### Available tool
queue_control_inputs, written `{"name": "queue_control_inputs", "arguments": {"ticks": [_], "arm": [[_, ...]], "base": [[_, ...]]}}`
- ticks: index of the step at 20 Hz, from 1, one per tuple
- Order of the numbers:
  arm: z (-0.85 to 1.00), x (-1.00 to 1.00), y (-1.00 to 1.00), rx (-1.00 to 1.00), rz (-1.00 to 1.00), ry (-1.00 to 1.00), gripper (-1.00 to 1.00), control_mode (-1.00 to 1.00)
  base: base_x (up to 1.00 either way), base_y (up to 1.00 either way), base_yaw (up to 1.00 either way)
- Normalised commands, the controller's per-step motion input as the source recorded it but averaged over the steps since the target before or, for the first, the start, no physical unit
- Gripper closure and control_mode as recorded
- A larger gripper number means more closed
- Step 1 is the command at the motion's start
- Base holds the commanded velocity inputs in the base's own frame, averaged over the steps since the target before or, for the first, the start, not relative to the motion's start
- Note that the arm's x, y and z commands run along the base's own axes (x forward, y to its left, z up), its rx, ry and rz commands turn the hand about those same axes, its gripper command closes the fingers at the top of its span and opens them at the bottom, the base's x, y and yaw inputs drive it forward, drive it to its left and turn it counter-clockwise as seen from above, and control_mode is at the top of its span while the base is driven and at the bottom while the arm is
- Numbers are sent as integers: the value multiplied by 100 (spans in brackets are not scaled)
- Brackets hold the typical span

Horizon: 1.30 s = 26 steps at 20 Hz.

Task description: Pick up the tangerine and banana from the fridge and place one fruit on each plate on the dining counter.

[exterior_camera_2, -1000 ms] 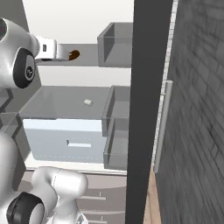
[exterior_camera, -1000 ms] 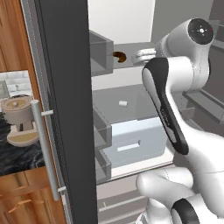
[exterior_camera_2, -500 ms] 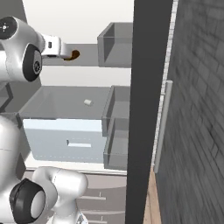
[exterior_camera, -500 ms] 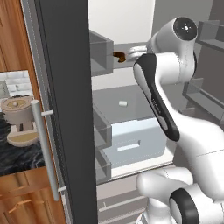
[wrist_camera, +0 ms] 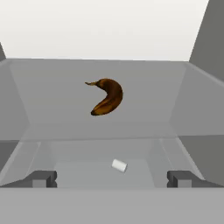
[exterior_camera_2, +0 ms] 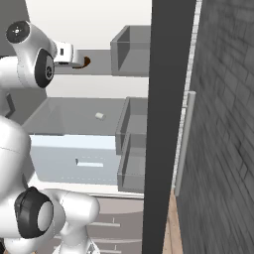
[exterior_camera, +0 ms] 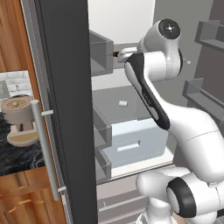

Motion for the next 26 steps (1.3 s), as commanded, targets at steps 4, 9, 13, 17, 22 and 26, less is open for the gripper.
{"name": "queue_control_inputs", "arguments": {"ticks": [4,9,13,17,22,26], "arm": [[-10,67,0,0,0,11,-100,-100],[-10,59,0,0,0,13,-100,-100],[-7,57,0,0,0,10,-100,-100],[-17,44,0,0,0,2,-100,-100],[-22,33,5,0,0,0,-100,-100],[-14,35,7,0,0,0,-100,-100]], "base": [[0,0,0],[0,0,0],[0,0,0],[0,0,0],[0,0,0],[0,0,0]]}}
